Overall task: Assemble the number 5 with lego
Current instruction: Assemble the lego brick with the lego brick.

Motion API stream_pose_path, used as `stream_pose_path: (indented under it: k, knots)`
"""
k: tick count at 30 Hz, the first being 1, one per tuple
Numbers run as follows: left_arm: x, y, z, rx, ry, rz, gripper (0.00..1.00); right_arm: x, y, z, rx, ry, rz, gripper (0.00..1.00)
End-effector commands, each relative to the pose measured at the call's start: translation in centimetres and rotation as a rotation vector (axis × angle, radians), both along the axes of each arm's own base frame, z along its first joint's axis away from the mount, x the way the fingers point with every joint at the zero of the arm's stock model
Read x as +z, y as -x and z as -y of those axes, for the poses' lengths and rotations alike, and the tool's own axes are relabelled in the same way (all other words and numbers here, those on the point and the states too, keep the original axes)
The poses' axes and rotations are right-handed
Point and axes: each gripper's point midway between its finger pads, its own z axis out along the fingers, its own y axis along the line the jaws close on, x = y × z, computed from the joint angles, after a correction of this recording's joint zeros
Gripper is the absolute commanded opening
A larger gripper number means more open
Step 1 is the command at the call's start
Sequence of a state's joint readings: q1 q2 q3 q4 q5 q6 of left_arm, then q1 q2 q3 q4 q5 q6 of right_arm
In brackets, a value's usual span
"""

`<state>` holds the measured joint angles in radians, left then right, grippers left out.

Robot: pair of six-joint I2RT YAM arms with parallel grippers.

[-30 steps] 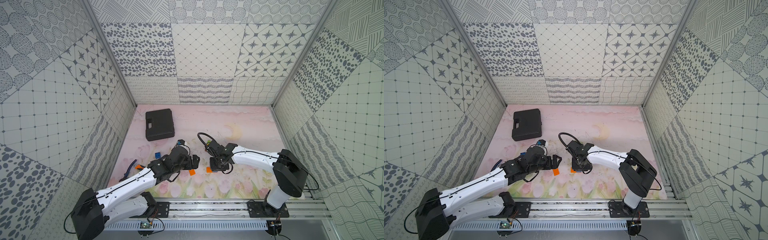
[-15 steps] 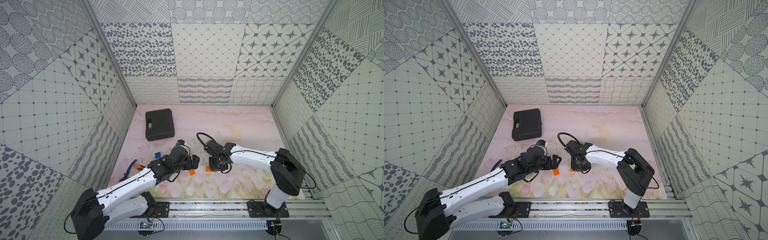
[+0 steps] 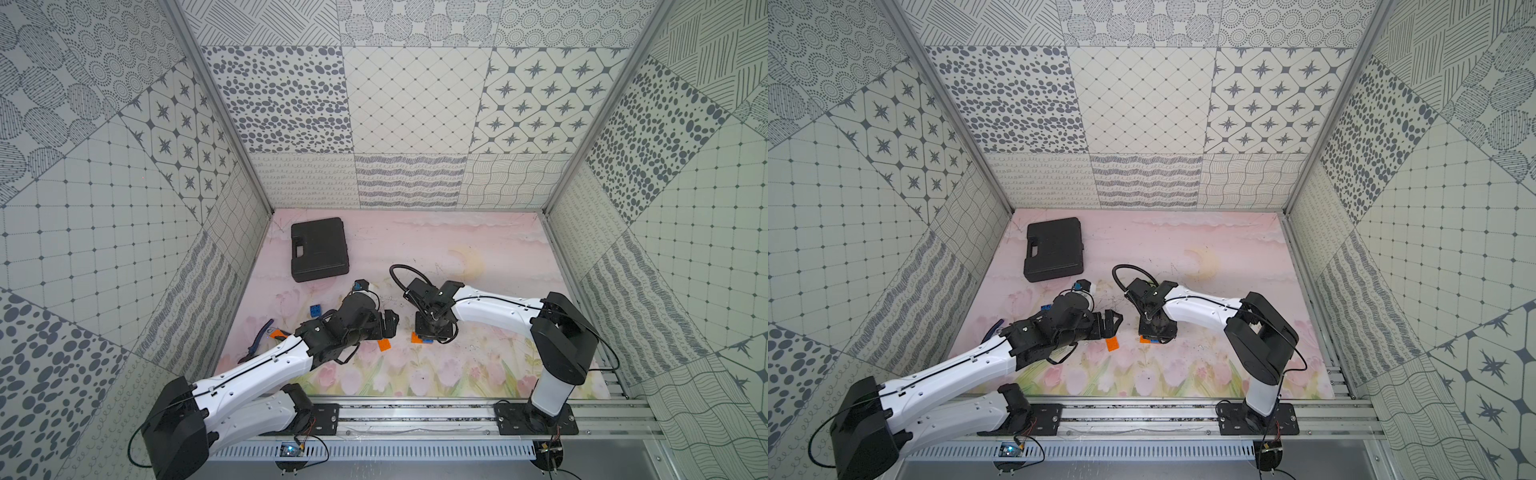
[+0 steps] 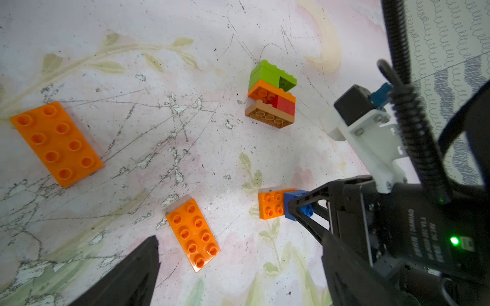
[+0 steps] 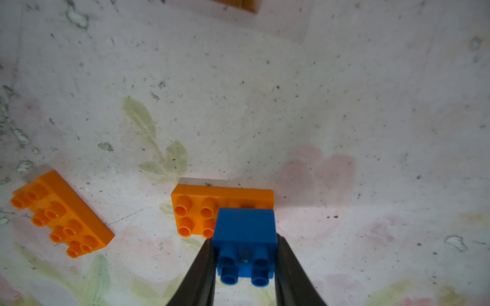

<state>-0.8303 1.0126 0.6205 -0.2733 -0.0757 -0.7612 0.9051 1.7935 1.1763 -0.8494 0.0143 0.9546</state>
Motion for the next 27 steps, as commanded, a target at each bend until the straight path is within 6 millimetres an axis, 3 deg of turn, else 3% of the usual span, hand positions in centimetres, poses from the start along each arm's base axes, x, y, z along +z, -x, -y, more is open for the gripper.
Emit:
stream_pose_path:
  k: [1,4,7,12,19,23,27]
  knots:
    - [0.8,-0.8,-0.4,0.045,0.017,0.041,0.99,-6.2,2.8,3.8,0.016,0.191,-0.137,0.26]
    - [0.9,-0.8,-0.4,0.047,0.022,0.046,0.99,-7.8,3.9,3.9,0.014,0.187,-0.186,0.26]
    - [0.9,-0.7,-0.4,0.046,0.021,0.044,0.99,-8.0,4.0,3.6,-0.002,0.155,-0.182,0.25]
    - [0.9,-0.7,-0.5,0.046,0.02,0.041,0.99,-6.0,2.7,2.6,-0.009,0.097,-0.143,0.26]
    - [1.0,-0.7,-0.5,0.048,0.023,0.042,0.99,-3.6,0.8,2.9,-0.016,0.056,-0.108,0.25]
    - [1.0,-0.7,-0.5,0.049,0.026,0.041,0.99,-3.6,0.8,2.0,-0.01,-0.017,-0.137,0.24]
    - [1.1,-0.7,-0.3,0.044,0.03,0.041,0.99,-3.9,0.8,2.5,0.006,0.028,-0.149,0.25]
